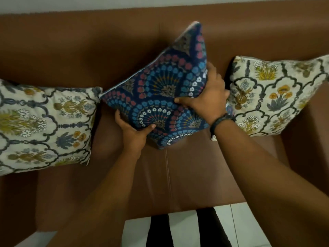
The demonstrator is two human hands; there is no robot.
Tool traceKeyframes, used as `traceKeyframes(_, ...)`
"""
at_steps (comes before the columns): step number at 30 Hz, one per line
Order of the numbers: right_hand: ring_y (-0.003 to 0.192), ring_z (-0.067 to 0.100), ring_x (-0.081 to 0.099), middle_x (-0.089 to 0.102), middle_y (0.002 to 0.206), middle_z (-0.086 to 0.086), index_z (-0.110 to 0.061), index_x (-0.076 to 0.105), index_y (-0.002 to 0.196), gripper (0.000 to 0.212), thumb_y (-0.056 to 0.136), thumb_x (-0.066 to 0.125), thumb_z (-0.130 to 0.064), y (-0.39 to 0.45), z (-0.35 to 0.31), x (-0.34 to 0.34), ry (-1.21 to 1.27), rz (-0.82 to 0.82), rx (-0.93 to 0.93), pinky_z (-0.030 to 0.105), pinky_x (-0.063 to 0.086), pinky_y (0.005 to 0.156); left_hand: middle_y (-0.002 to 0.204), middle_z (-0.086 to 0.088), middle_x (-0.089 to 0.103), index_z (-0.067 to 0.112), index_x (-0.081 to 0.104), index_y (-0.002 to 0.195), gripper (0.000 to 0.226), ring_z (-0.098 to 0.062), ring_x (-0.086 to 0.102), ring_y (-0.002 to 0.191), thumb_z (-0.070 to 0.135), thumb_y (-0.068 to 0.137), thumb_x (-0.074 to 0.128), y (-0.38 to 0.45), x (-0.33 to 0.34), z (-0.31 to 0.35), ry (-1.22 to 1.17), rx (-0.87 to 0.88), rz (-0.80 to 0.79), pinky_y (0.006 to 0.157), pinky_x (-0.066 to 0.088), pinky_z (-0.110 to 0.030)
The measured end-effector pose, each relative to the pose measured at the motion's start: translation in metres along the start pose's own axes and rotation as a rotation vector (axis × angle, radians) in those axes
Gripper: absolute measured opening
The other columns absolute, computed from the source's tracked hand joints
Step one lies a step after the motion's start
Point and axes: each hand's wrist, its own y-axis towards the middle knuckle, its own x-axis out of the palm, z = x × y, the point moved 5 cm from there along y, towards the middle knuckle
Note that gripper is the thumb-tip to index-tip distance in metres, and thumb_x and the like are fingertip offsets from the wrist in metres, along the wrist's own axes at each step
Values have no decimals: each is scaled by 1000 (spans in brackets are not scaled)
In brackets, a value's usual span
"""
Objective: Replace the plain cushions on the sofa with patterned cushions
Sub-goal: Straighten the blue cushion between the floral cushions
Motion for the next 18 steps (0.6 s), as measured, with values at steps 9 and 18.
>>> traceKeyframes(9,138,38,44,47,147,11,-38,11,168,140,57,87,-76,26,-15,41,-316,-201,-69,58,35,107,154,2,26,6,1,164,134,7,32,132,11,69,96,-5,11,-23,116,4,151,98,31,6)
traceKeyframes(18,153,29,34,36,166,5,-28,12,168,136,62,70,-90,-6,38,4,-58,-96,7,65,35,116,165,-15,30,13,12,163,119,-32,40,148,23,75,92,-44,41,-4,199,-66,237,117,42,-51)
